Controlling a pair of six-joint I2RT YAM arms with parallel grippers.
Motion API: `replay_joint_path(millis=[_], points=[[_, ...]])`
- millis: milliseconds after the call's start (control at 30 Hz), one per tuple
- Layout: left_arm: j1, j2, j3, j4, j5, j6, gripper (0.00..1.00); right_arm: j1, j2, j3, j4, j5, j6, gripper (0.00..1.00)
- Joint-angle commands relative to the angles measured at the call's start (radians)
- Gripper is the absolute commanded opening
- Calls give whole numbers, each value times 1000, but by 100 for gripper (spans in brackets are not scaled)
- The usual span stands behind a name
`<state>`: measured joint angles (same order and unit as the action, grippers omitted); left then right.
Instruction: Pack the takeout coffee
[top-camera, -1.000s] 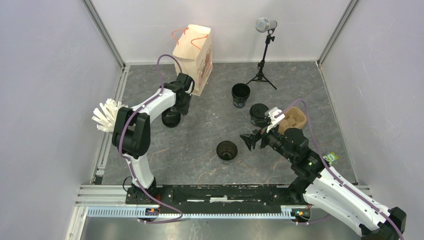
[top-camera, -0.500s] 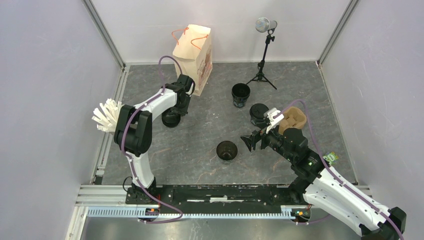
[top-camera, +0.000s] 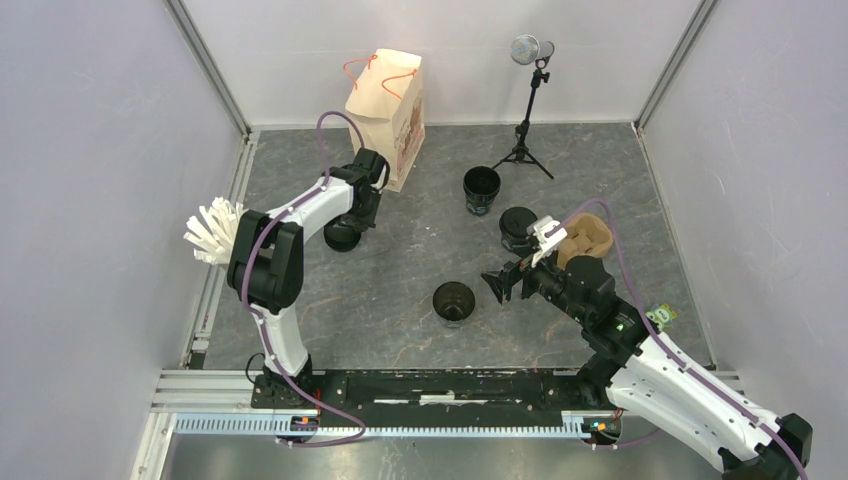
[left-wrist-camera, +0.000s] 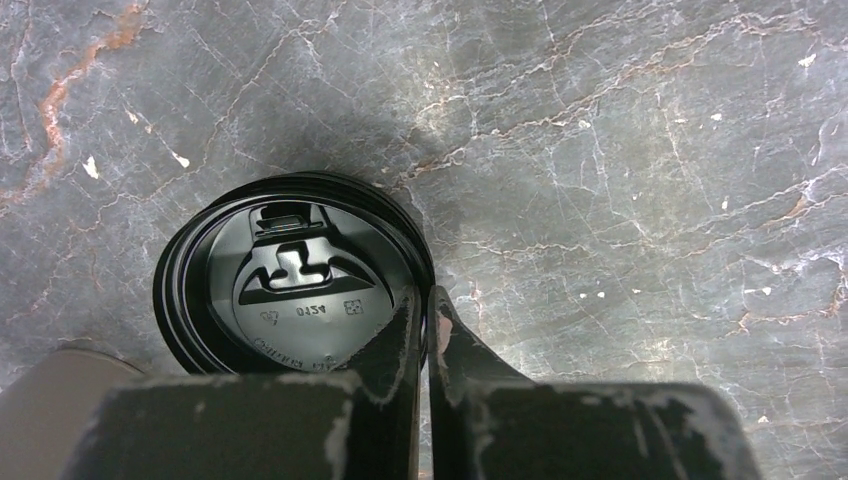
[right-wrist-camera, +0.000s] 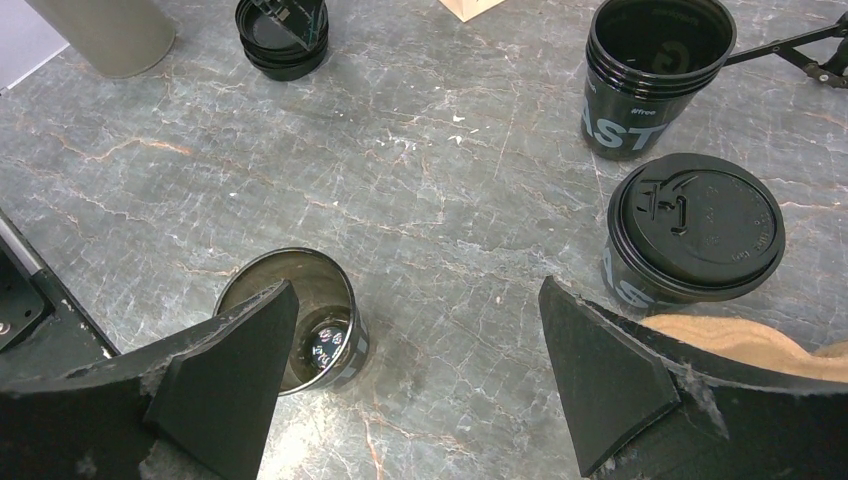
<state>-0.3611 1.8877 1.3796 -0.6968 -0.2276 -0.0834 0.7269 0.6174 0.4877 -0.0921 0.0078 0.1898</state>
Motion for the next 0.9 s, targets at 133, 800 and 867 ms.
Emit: replay_joint_path(millis=[133, 800, 867], points=[[4, -45, 46, -46, 40, 35, 7, 6, 17, 38, 25, -4, -6, 98], [11, -40, 96, -112, 140, 53, 2, 6, 32, 45, 25, -5, -2, 98], [14, -36, 107, -123, 154, 50, 8, 6, 32, 45, 24, -5, -2, 98]])
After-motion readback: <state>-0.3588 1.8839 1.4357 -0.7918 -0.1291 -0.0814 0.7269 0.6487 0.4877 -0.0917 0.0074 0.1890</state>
